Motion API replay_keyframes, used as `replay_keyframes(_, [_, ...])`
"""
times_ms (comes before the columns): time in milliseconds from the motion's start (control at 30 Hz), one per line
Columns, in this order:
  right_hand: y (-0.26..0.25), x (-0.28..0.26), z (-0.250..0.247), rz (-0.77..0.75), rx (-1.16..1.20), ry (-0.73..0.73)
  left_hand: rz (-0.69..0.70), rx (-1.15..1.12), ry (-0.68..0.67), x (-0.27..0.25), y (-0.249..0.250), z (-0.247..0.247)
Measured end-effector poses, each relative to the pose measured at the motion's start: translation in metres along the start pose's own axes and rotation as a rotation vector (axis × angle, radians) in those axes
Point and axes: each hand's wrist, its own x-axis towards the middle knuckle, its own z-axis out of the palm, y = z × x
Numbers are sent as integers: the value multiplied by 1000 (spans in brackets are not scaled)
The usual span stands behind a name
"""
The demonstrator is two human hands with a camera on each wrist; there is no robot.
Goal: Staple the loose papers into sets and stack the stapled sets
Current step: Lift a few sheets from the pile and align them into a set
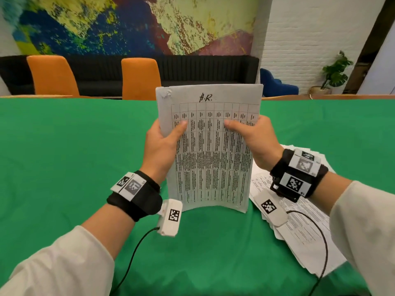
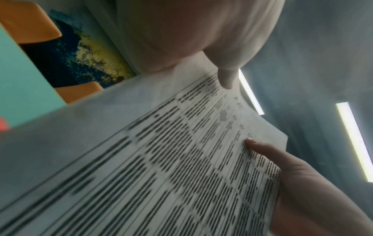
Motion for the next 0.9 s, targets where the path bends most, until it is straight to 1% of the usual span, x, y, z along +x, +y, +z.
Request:
replay_keyframes(100, [10, -3, -2, 34, 9, 20, -73, 20, -41, -7, -16, -3])
replay_keyframes(167, [9, -4, -4, 27, 16, 30, -85, 41, -58, -8, -16, -3])
replay_keyframes(300, [5, -2, -4, 11, 43, 25, -104, -16, -71, -4, -10, -3])
replay_keyframes(433, [14, -7, -2, 30, 43, 29, -160, -5, -62, -11, -21, -3])
replay_keyframes(600, [12, -6, -3, 4, 53, 22, -154, -23, -67, -10, -19, -4])
replay_keyframes(733, [22, -9, -3, 45, -1, 3, -162, 55, -94, -18, -23, -4])
replay_keyframes(900, [24, -11, -6, 64, -19, -20, -160, 75, -116, -22, -24, -8])
